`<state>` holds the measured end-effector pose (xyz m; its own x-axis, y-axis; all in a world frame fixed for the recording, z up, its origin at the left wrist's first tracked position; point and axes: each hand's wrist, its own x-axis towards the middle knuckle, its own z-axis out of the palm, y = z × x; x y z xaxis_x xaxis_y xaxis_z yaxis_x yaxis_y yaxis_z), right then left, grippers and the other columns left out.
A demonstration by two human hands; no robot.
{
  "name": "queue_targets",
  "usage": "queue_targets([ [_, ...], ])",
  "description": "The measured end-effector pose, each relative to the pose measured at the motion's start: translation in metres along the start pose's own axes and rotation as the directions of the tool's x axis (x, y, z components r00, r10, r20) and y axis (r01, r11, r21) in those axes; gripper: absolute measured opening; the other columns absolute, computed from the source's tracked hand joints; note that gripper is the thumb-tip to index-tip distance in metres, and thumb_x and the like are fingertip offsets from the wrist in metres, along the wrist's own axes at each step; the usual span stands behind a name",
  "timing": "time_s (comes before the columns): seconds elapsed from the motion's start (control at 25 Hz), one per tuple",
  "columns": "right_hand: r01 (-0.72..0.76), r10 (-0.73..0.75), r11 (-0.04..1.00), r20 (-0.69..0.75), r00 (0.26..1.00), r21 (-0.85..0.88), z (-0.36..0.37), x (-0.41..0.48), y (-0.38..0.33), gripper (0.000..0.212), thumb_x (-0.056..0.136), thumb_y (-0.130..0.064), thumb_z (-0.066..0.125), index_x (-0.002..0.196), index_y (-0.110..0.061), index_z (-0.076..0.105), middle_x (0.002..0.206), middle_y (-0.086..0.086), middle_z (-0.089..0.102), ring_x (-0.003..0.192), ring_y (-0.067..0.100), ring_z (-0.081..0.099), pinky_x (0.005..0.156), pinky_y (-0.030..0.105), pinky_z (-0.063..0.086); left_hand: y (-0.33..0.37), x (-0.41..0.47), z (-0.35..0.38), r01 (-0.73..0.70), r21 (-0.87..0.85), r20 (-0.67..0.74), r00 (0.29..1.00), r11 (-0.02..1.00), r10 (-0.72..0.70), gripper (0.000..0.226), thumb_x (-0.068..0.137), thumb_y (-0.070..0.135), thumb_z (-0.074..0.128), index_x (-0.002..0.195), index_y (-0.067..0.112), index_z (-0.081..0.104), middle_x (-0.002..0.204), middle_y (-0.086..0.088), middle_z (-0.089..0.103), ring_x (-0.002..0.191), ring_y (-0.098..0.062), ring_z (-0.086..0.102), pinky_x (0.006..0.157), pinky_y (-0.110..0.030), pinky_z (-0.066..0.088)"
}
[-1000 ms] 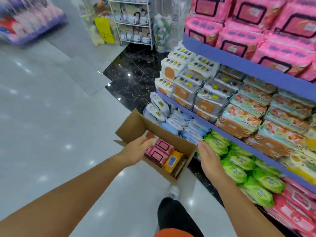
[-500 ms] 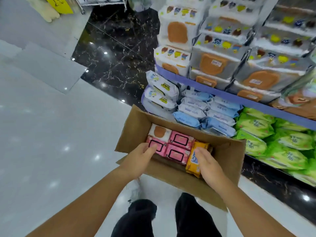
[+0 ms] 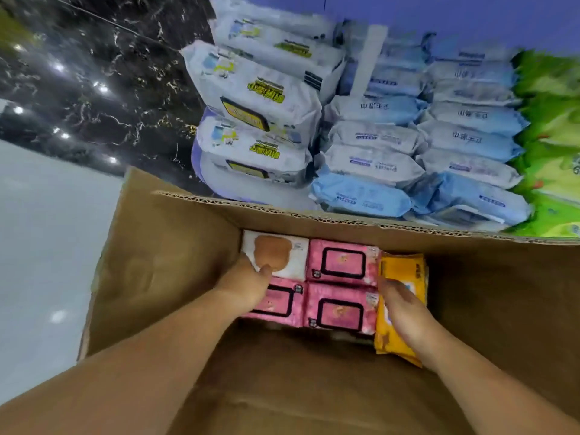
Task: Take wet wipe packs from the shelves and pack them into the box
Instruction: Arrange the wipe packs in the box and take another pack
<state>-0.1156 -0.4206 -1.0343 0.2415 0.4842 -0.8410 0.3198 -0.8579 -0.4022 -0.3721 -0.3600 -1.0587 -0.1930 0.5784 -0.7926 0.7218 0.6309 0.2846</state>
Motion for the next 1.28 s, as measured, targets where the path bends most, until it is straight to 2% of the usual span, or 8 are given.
queue_targets([
  [0.12, -0.025, 0.028, 0.998, -0.05, 0.998, 0.054, 0.01, 0.051, 0.007, 0.043, 0.105, -0.047, 0.038, 0.127, -0.016, 0.058, 0.109, 0.004, 0.056, 0.095, 0.022, 0.052, 0.088, 0.034, 0.039, -0.01, 0.05, 0.019, 0.038, 0.009, -0.045, 0.998, 0.999, -0.038, 0.053, 0.097, 0.039, 0.059, 0.133, 0.0, 0.051, 0.129, -0.02, 0.063, 0.111, -0.036, 0.064, 0.072, -0.031, 0.043],
  [0.24, -0.06, 0.067, 0.991, -0.057, 0.996, 0.122, 0.015, 0.077, 0.008, 0.032, 0.105, -0.039, 0.043, 0.085, -0.02, 0.059, 0.082, -0.007, 0.054, 0.072, 0.008, 0.048, 0.084, 0.032, 0.037, -0.01, 0.075, 0.034, 0.063, 0.031, -0.058, 0.996, 0.997, -0.062, 0.059, 0.09, 0.046, 0.065, 0.125, -0.001, 0.06, 0.126, -0.023, 0.065, 0.107, -0.037, 0.067, 0.068, -0.032, 0.048],
  [0.48, -0.059, 0.07, 0.987, -0.069, 0.995, 0.148, 0.024, 0.115, 0.032, 0.056, 0.084, -0.053, 0.073, 0.124, -0.016, 0.063, 0.113, -0.002, 0.066, 0.087, 0.011, 0.061, 0.061, 0.023, 0.044, -0.019, 0.074, 0.05, 0.053, 0.115, -0.051, 0.998, 0.992, -0.048, 0.088, 0.073, 0.056, 0.079, 0.142, 0.013, 0.045, 0.139, -0.012, 0.032, 0.122, -0.031, 0.05, 0.097, -0.036, 0.046],
  [0.64, -0.079, 0.112, 0.971, -0.138, 0.984, 0.227, 0.035, 0.118, 0.043, 0.058, 0.081, -0.044, 0.078, 0.127, -0.015, 0.059, 0.118, 0.004, 0.069, 0.1, 0.025, 0.068, 0.078, 0.039, 0.059, -0.033, 0.071, 0.05, 0.02, 0.008, 0.066, 0.998, 1.0, -0.021, 0.078, 0.068, 0.05, 0.08, 0.135, 0.022, 0.052, 0.14, -0.006, 0.039, 0.109, -0.017, 0.051, 0.094, -0.031, 0.046],
  [0.84, -0.121, 0.181, 0.96, -0.229, 0.956, 0.252, 0.045, 0.116, 0.046, 0.054, 0.076, -0.049, 0.081, 0.111, -0.02, 0.052, 0.107, 0.003, 0.064, 0.102, 0.029, 0.065, 0.087, 0.049, 0.058, -0.036, 0.076, 0.055, 0.109, -0.274, 0.059, 0.994, 0.955, -0.097, 0.083, 0.081, 0.036, 0.081, 0.135, 0.014, 0.023, 0.113, 0.0, 0.05, 0.101, -0.018, 0.052, 0.087, -0.037, 0.044],
  [1.08, 0.072, -0.07, 0.997, -0.299, 0.952, -0.003, 0.018, 0.127, 0.044, 0.035, 0.074, -0.042, 0.086, 0.09, -0.02, 0.064, 0.091, -0.002, 0.07, 0.089, 0.023, 0.067, 0.078, 0.037, 0.054, -0.033, 0.078, 0.06, 0.066, -0.511, -0.019, 0.996, 0.857, -0.088, 0.066, 0.064, 0.046, 0.093, 0.108, 0.016, 0.053, 0.1, 0.005, 0.066, 0.086, -0.012, 0.062, 0.074, -0.031, 0.048],
  [1.16, 0.105, -0.092, 0.994, -0.283, 0.955, 0.032, 0.016, 0.126, 0.044, 0.031, 0.076, -0.037, 0.086, 0.083, -0.023, 0.059, 0.085, -0.007, 0.066, 0.086, 0.02, 0.065, 0.076, 0.035, 0.051, -0.027, 0.077, 0.059, 0.073, -0.591, 0.028, 0.997, 0.804, -0.07, 0.045, 0.066, 0.039, 0.092, 0.098, 0.023, 0.066, 0.096, 0.002, 0.075, 0.089, -0.018, 0.07, 0.082, -0.038, 0.055],
  [1.28, 0.108, -0.064, 0.983, -0.275, 0.959, 0.148, 0.018, 0.124, 0.051, 0.037, 0.075, -0.033, 0.087, 0.083, -0.018, 0.055, 0.09, -0.001, 0.067, 0.087, 0.021, 0.065, 0.078, 0.041, 0.055, -0.028, 0.075, 0.06, 0.014, -0.666, 0.043, 0.999, 0.746, 0.02, 0.062, 0.059, 0.034, 0.09, 0.116, 0.025, 0.067, 0.104, -0.001, 0.078, 0.095, -0.027, 0.076, 0.092, -0.052, 0.057],
])
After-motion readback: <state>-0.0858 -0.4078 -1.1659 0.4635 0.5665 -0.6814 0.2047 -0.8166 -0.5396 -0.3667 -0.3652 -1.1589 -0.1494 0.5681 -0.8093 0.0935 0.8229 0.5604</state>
